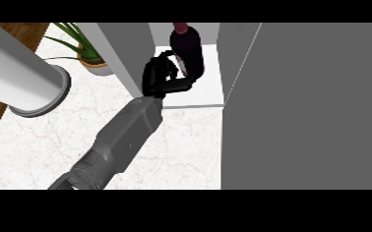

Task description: Pick up the wine, place it into the cabinet and close the cabinet

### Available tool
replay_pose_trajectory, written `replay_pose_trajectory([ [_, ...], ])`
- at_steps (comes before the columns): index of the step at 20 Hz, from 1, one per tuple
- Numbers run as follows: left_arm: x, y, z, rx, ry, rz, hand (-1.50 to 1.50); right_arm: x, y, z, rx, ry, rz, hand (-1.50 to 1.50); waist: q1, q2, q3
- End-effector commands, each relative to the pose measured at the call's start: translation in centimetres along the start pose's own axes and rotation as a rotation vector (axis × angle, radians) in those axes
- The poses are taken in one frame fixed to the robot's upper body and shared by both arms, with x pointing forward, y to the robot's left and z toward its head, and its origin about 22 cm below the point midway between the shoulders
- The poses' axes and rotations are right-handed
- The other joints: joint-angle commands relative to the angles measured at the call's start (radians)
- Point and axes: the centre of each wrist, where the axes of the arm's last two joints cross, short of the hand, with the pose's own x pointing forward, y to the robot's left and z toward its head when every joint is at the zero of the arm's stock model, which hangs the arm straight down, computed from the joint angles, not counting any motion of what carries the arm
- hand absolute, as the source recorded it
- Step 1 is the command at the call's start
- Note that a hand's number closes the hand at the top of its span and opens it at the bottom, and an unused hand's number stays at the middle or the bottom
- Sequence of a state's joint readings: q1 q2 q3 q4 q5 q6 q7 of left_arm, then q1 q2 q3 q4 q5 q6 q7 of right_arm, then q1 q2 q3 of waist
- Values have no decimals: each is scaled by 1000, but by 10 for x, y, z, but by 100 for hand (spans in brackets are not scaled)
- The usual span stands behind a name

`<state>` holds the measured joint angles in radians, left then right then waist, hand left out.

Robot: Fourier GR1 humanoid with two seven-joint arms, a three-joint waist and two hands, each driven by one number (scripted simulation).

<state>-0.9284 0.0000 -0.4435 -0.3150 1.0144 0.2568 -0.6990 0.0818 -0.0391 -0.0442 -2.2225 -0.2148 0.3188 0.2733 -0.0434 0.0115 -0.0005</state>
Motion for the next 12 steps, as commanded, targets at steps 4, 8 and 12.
replay_pose_trajectory([
  [4,2,8,-8,55,28,-38,150,2,0,-1,-1,-7,8,-150,-8,3,0],
  [8,-5,21,-5,60,16,-20,150,2,-7,-2,5,-14,-13,-150,-4,5,0],
  [12,-12,25,3,123,-48,2,150,8,4,-15,0,3,-2,-150,0,2,-1],
])
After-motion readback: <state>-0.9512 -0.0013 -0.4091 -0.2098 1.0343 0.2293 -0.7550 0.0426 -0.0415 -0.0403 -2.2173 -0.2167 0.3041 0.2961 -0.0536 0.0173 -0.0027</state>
